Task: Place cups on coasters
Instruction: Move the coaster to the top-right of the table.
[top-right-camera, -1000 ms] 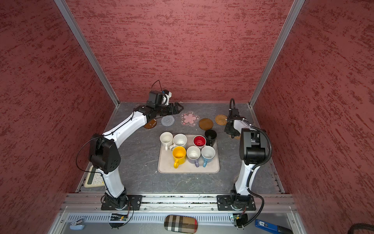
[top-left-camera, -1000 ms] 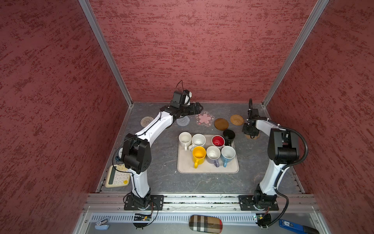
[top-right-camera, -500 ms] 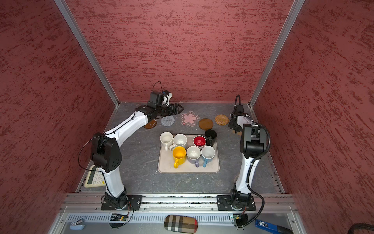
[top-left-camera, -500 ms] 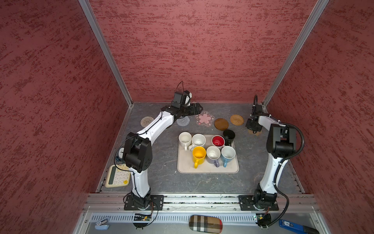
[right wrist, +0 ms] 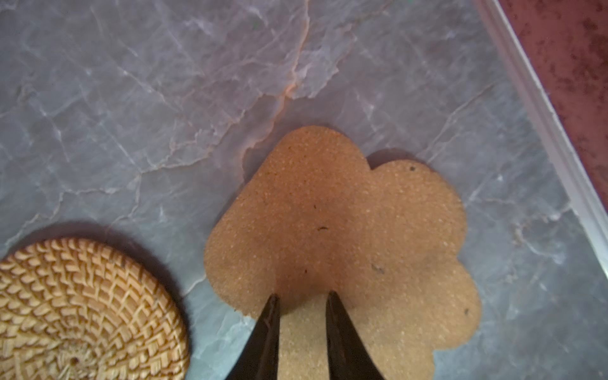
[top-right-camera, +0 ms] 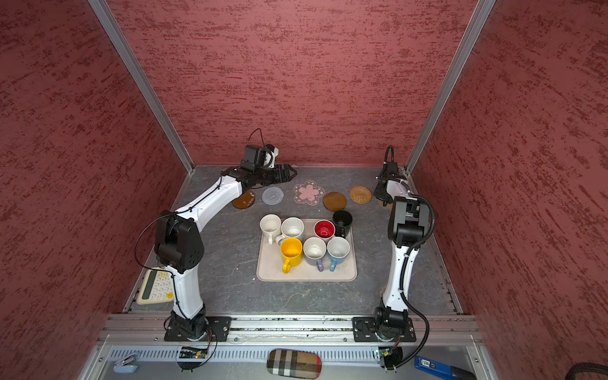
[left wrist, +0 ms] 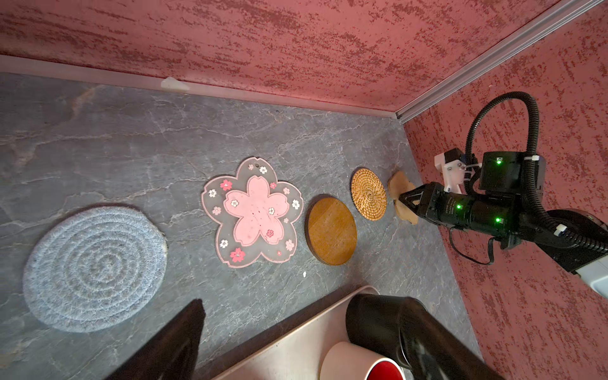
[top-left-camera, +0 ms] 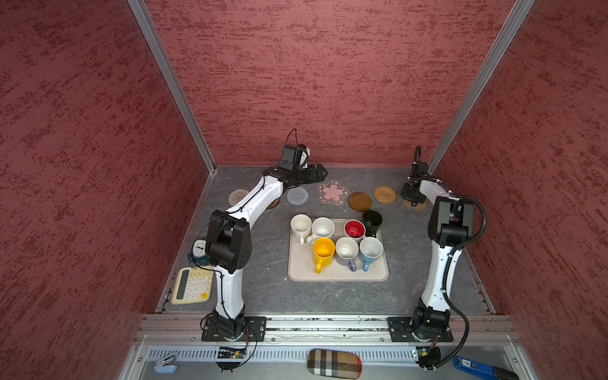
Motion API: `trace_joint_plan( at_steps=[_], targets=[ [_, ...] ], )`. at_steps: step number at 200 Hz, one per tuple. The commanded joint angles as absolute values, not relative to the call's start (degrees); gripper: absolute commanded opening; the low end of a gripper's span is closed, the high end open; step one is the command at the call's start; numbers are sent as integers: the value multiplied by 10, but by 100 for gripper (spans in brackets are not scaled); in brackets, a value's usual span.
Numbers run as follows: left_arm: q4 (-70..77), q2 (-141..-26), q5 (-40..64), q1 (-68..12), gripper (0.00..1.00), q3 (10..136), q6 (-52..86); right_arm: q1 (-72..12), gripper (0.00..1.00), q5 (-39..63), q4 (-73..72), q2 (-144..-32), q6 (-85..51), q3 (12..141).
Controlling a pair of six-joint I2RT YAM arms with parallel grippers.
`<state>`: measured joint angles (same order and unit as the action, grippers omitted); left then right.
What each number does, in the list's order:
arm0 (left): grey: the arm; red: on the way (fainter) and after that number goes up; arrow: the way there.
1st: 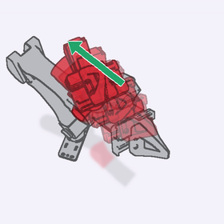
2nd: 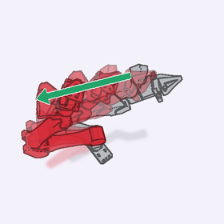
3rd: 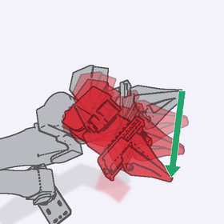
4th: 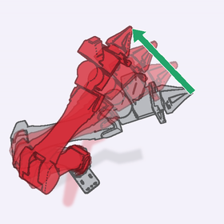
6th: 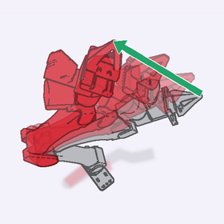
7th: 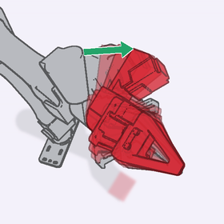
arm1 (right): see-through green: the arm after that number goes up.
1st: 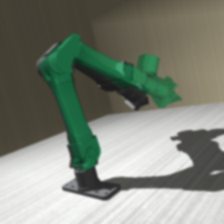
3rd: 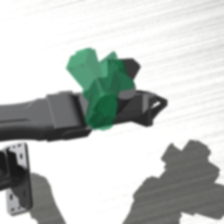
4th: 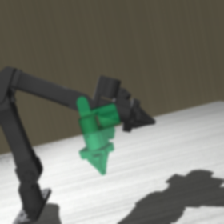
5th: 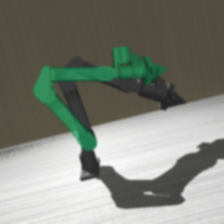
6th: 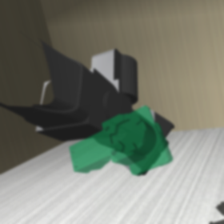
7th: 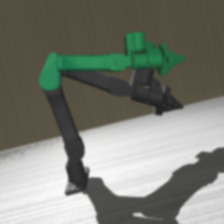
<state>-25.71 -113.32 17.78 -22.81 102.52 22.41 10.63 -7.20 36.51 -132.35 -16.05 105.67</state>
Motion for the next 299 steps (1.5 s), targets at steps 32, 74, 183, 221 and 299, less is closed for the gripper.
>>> trace_joint_plan(
  at_steps=[32,74,183,221,299],
  targets=[
    [-285,-1151,178,-221,93,1064,204,114,29,-40,384,-1298,-167,1081],
    [-281,-1126,165,-215,93,1040,207,100,32,-10,376,-1241,-182,1078],
    [-202,-1000,116,-199,94,812,261,-76,58,-10,408,-1202,-140,1039],
    [-186,-957,92,-197,94,732,266,-117,69,-6,391,-1193,-141,998],
    [-160,-919,103,-156,95,668,284,-169,90,-19,404,-1221,-104,997]
  ],
)
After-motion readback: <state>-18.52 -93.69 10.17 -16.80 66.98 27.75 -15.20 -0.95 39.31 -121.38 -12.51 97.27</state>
